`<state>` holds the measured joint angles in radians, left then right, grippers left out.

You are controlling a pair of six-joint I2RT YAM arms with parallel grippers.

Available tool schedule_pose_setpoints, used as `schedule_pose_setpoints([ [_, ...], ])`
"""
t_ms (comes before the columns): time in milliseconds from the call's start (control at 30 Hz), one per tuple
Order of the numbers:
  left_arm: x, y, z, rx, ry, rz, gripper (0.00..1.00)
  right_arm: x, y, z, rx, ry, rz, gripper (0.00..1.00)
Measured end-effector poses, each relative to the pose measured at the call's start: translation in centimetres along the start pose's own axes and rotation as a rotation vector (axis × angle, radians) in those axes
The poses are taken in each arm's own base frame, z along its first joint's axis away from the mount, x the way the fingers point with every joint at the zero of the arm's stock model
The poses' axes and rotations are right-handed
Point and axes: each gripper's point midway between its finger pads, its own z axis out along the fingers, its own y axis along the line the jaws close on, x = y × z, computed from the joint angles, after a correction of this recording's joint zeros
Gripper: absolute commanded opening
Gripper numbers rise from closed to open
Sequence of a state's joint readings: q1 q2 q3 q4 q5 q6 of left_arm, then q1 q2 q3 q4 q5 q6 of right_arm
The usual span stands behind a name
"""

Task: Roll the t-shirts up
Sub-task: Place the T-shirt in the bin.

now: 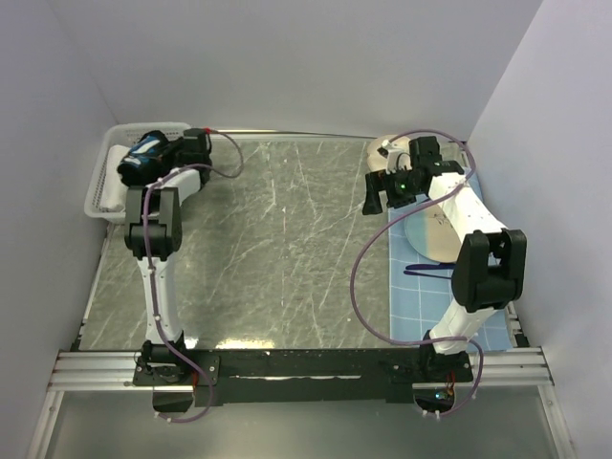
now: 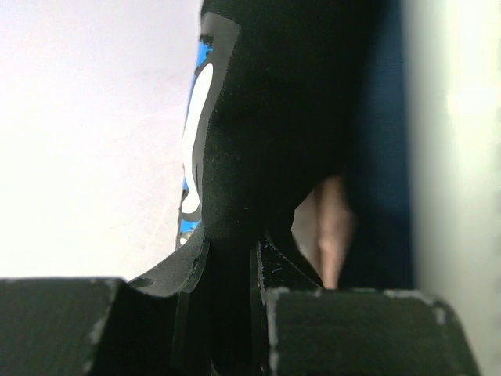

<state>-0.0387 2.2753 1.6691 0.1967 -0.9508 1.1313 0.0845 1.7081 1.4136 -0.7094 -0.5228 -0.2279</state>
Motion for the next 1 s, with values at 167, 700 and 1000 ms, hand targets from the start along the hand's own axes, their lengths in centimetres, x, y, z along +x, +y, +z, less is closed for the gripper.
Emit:
schedule_pose_setpoints([
  [167, -1.6, -1.9, -2.2, 0.021, -0.011, -0.003, 0.29, 0.6, 0.3, -0.4, -0.003, 0.012, 0.001, 1.0],
  [700, -4.5, -4.5, -3.3, 0.254, -0.028, -0.365, 0.69, 1.3, 0.5, -0.7, 0.002, 0.017, 0.003, 1.0],
  [1000, -6.6, -6.3, -5.4, 0.464, -0.102, -0.471, 0.81, 1.1, 0.5, -0.8, 0.009, 0.013, 0.0, 1.0],
])
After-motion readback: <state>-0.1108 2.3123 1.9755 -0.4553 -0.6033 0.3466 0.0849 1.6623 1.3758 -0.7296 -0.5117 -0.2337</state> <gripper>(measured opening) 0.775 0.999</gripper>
